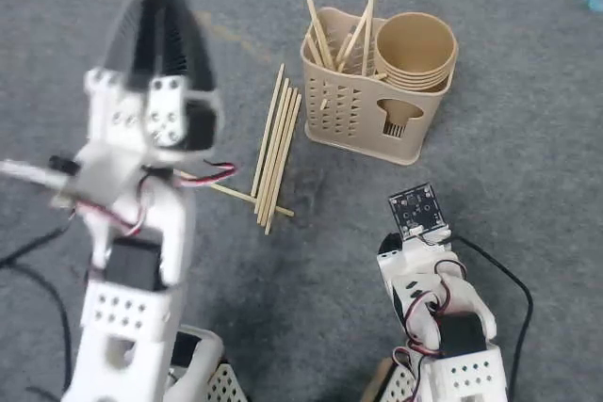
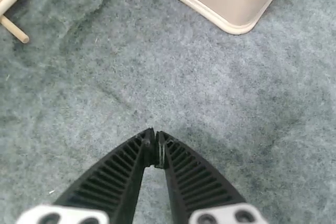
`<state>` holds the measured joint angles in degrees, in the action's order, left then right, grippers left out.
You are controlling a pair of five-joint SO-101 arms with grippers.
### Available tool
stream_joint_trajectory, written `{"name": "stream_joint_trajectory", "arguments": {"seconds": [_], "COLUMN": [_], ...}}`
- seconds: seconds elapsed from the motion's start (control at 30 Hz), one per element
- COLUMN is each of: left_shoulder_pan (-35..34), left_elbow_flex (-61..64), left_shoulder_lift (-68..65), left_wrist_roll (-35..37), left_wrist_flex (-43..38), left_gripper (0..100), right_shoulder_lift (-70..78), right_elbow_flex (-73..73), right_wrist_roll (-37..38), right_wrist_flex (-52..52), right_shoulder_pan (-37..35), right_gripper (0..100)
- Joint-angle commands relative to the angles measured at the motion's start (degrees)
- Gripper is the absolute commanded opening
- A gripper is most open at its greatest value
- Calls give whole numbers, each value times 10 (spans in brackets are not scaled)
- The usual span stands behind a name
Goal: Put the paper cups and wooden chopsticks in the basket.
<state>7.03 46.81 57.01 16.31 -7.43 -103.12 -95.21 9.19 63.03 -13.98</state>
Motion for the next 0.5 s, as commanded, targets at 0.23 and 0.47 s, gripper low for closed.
{"name": "stream_joint_trajectory", "arguments": {"seconds": [0.23,0.47], "left_shoulder_pan": [100,96], "left_elbow_flex": [-306,-385], "left_shoulder_lift": [-303,-453], "left_wrist_roll": [3,2], "left_wrist_flex": [-7,-10], "left_gripper": [12,12], "right_shoulder_lift": [-8,-8], "right_elbow_flex": [-12,-11], "right_wrist_roll": [11,11], "right_wrist_flex": [0,-2], "right_shoulder_pan": [5,7], "right_gripper": [9,9]}}
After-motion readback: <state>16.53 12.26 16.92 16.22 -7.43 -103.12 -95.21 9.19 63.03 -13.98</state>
